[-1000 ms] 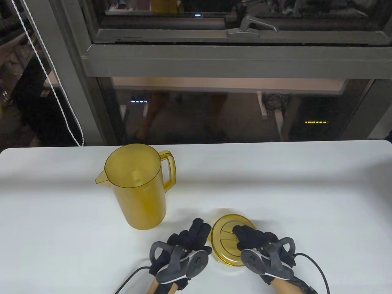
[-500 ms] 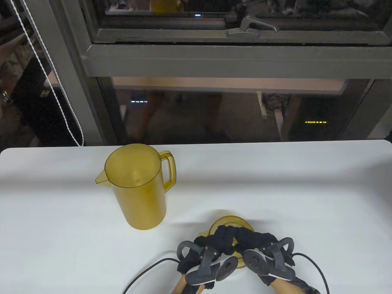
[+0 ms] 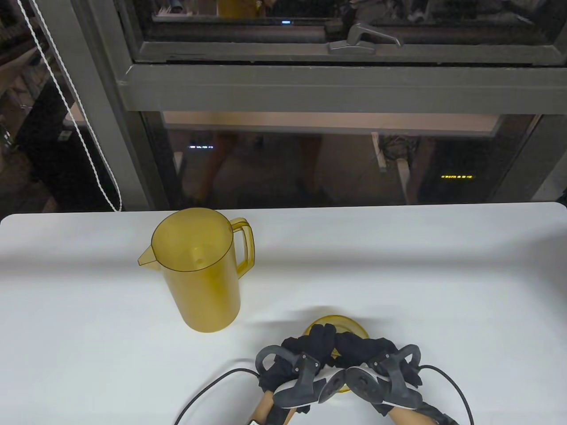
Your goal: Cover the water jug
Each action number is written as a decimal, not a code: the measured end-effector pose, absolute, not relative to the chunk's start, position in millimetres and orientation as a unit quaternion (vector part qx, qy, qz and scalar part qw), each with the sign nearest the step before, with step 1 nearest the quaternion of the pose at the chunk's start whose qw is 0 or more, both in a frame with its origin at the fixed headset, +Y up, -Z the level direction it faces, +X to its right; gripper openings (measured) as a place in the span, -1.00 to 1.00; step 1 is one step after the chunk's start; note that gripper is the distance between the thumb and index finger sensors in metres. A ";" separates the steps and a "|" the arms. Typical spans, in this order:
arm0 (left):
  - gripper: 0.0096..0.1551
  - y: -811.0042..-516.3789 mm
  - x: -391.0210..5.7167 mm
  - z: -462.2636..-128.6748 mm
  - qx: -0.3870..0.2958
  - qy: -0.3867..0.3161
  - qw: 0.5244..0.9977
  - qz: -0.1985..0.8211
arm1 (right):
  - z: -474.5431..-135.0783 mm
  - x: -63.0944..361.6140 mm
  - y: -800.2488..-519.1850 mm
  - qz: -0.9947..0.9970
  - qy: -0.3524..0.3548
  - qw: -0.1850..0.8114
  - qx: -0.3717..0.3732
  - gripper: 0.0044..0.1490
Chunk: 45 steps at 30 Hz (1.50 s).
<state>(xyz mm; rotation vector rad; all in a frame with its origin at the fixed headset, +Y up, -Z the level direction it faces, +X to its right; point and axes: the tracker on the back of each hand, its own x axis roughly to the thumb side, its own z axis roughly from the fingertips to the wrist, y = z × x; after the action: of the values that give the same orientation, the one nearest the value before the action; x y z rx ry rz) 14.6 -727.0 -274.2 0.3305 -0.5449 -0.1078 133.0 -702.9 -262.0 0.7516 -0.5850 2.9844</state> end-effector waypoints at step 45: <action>-0.30 -463.8 -133.0 -332.0 0.168 -0.022 0.971 -0.167 | -282.2 180.6 -744.3 0.987 -0.014 0.033 0.155 0.24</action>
<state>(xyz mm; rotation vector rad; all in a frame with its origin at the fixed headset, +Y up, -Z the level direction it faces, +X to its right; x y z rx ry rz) -133.0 -463.8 -332.0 0.3385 -0.0443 -0.3381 180.6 -744.3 -282.2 0.4776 -0.0429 3.0384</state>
